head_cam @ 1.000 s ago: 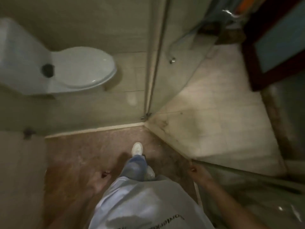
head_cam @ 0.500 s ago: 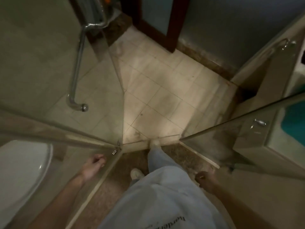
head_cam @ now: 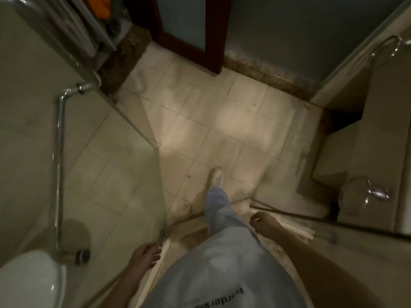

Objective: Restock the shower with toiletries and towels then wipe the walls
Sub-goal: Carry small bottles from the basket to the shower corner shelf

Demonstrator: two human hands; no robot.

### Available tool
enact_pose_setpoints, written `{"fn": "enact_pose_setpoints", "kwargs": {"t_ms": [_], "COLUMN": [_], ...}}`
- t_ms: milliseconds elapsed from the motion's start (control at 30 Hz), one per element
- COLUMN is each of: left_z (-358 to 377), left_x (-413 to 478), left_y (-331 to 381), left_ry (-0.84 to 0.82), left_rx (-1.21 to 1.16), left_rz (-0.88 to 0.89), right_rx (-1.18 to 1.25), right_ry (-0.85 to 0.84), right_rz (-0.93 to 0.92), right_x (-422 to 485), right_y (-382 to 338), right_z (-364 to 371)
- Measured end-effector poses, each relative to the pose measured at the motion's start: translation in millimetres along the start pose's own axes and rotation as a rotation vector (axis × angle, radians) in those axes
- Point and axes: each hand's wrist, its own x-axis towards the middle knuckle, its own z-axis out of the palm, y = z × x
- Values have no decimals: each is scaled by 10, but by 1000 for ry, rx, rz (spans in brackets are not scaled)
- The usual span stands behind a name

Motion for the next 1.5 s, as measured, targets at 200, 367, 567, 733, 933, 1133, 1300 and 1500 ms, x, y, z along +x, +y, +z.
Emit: {"fn": "enact_pose_setpoints", "kwargs": {"t_ms": [200,367,567,733,933,1133,1300,1500], "left_z": [75,119,170,402,1392,2857,4054,5147], "left_x": [383,669,1094,1534,1945,1533,1082,275], "left_y": [1199,2329,3474,4753,6480,7661,8032,7848], "left_ry": [51,63,-8,-69,-211,-499,-666,-924], "left_rx": [55,90,148,352,619,905,1109,1324], "left_rz": [-14,30,5,122,272,542,701,934], "right_rx": [44,102,212,309,647,941,1223,1305], "right_ry": [-35,74,183,236,311,409,545,928], "right_rz": [-53,-187,-160,58,409,560,656,522], "right_x": [758,1029,1212,1314,1147,1077,802,373], "right_y": [-1217,-2075,-2151,-1595,-1088,-1008,-1241,-693], "right_z": [-1056,-2143,-2964,-3216,-3033,-2434,-2622,-3404]}}
